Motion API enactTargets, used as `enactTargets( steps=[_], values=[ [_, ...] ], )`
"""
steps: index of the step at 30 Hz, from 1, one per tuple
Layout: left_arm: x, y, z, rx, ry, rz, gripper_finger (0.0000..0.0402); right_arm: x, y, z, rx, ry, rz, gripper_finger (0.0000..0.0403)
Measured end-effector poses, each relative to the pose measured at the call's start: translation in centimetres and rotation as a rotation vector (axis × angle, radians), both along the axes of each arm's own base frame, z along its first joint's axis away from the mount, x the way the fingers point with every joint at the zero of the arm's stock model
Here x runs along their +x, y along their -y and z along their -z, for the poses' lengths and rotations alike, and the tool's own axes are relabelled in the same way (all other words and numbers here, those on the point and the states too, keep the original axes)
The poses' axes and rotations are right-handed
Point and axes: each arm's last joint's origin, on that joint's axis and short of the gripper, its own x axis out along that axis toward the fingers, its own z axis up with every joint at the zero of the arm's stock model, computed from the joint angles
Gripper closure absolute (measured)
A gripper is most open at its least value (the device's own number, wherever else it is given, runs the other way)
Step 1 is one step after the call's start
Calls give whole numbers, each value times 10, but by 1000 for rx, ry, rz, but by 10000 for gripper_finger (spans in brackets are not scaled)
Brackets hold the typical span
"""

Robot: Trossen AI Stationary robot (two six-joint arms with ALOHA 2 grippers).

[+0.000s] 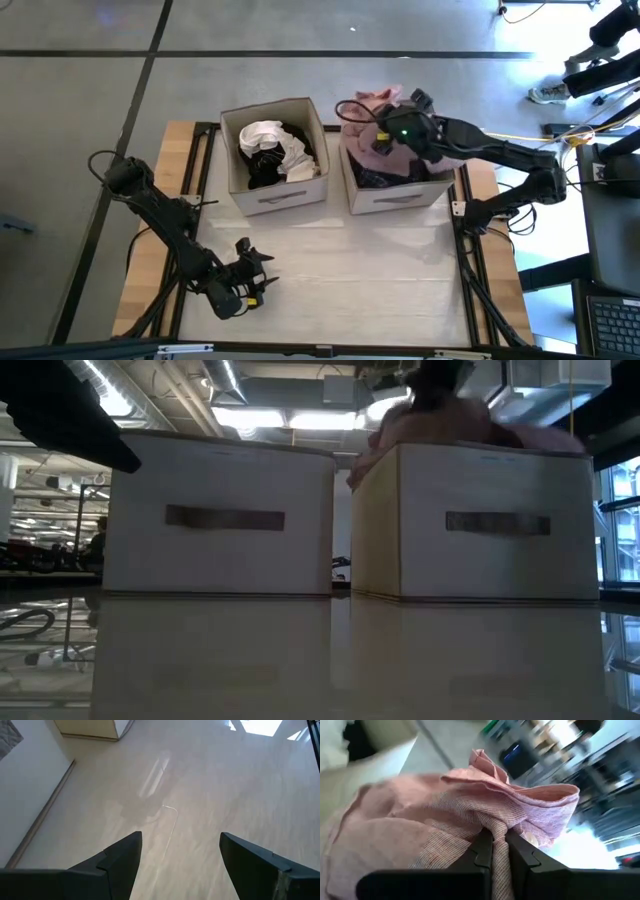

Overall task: Sort clothes
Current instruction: Put the pink polo shirt into the right laundry organizer

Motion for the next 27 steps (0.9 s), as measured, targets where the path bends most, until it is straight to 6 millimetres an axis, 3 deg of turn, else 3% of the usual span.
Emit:
enactTargets(
  steps=[9, 18, 22, 27],
  values=[
    [0, 0, 0, 7, -1, -1, 145, -9, 33, 89, 227, -53, 74, 373],
    [0, 0, 0, 7, 0, -2, 145, -32, 60, 177, 476, 107, 97, 375],
    [0, 0, 0, 5, 0, -3, 145, -41, 63, 197, 541, 102, 124, 374],
    [0, -1, 0, 23, -6, 8, 145, -42, 63, 201, 580, 166, 190, 347]
  ],
)
